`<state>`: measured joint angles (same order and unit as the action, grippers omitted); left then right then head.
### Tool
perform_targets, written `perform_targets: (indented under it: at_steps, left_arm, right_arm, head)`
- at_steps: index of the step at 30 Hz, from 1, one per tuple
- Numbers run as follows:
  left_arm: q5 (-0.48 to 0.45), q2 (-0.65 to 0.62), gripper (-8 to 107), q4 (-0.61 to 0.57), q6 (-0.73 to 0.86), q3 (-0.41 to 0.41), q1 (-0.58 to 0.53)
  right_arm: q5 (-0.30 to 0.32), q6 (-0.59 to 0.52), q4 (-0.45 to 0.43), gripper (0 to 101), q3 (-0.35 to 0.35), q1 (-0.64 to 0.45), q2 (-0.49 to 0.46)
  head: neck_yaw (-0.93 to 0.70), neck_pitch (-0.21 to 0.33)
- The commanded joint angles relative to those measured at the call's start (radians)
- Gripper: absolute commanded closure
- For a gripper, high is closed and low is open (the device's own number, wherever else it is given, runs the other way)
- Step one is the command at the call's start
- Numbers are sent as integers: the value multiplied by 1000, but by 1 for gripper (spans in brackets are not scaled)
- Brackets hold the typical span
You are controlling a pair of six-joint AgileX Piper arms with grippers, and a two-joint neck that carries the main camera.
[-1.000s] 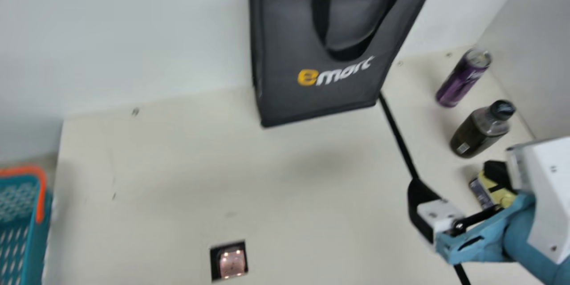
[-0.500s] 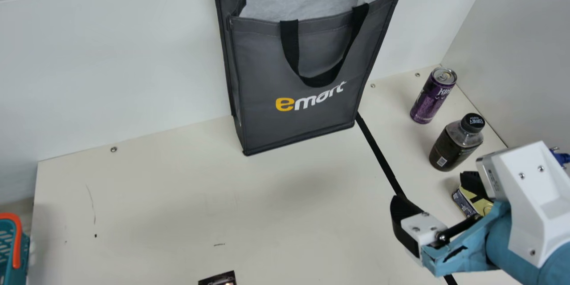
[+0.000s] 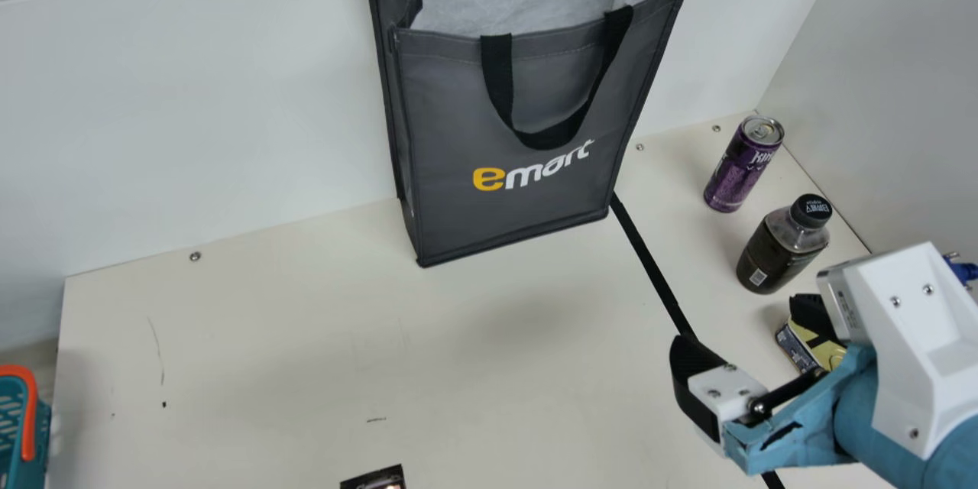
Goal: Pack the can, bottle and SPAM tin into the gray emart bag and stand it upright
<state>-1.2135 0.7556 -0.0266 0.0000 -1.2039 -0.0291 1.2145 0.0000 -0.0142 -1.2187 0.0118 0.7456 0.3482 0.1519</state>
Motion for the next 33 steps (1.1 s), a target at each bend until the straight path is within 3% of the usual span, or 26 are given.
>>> perform_targets:
  at_steps: [1, 18, 33]
  left_arm:
    - [0, 0, 9, 0, 0, 0, 0]
    - [0, 0, 9, 0, 0, 0, 0]
    - [0, 0, 9, 0, 0, 0, 0]
  right_arm:
    - [-3, -4, -1, 6, -5, 3, 5]
    - [-26, -76, -1, 6, -132, 25, 124]
    - [-6, -202, 37, 6, -321, -7, 269]
  head:
    - [1, 23]
    - [1, 23]
    - [1, 23]
